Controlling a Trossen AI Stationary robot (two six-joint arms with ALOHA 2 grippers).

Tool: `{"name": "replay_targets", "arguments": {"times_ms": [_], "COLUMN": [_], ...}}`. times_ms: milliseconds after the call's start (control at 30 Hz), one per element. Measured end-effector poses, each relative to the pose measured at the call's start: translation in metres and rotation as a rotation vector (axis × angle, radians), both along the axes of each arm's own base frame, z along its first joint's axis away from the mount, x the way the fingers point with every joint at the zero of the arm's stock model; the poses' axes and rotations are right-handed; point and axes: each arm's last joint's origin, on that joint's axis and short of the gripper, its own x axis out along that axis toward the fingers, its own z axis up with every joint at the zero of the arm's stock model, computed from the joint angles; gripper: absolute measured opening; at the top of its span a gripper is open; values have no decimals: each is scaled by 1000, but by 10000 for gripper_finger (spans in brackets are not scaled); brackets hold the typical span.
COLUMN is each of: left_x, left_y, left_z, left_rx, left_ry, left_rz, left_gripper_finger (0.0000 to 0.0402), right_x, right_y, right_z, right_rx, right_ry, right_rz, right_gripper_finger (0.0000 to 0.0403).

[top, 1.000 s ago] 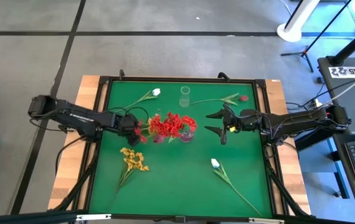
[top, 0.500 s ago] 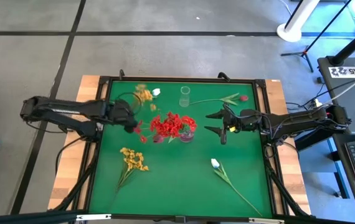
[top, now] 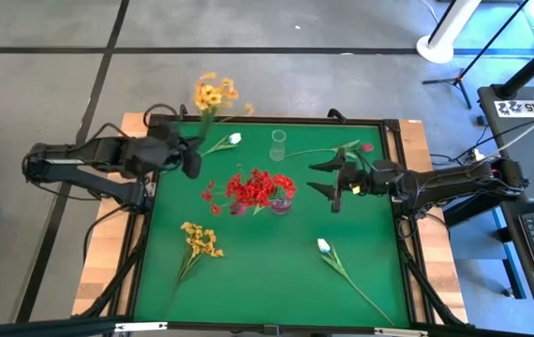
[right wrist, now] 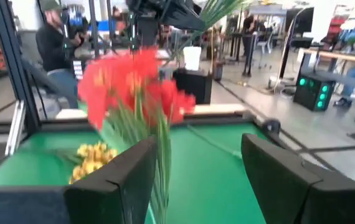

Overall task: Sort flowers into vase by color
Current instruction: Put the top yellow flowers into the transparent vase

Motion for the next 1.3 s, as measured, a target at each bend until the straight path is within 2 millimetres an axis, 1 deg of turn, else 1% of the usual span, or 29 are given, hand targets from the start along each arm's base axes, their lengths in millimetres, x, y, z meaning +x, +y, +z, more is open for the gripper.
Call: {"name": "replay_targets", "arguments": {"times_ms": [133,267,367,433,533,633,767,933,1033,1200,1300], "left_x": [15,24,30,37,48,60,78,102,112,124,128], "left_y": [3,16,30,39,53,65,78,91,95,98,97], "left_z": [22,35,38,38,37,36,30,15,7,1,0], "left_rx": [136,263,304,304,304,318,320,291,283,275,277], "left_ry": [-126,-183,-212,-235,-284,-333,-393,-404,-399,-449,-471], "left_rz": [-144,-195,-241,-292,-360,-407,-465,-521,-529,-583,-602], "left_gripper_finger": [13,13,13,13,13,13,13,13,13,13,13], "right_x": [5,9,12,16,25,36,54,74,85,100,107], "right_y": [-12,-36,-57,-70,-85,-95,-102,-111,-116,-123,-125], "right_z": [28,57,77,86,95,97,99,94,92,89,87], "right_rx": [-19,-64,-68,-58,-54,-48,-52,-36,-8,34,69], "right_ry": [-22,-73,-117,-128,-130,-119,-125,-140,-151,-141,-142], "right_rz": [-13,0,60,104,140,153,173,176,172,171,190], "right_gripper_finger": [234,234,234,234,234,234,234,234,234,234,234]}}
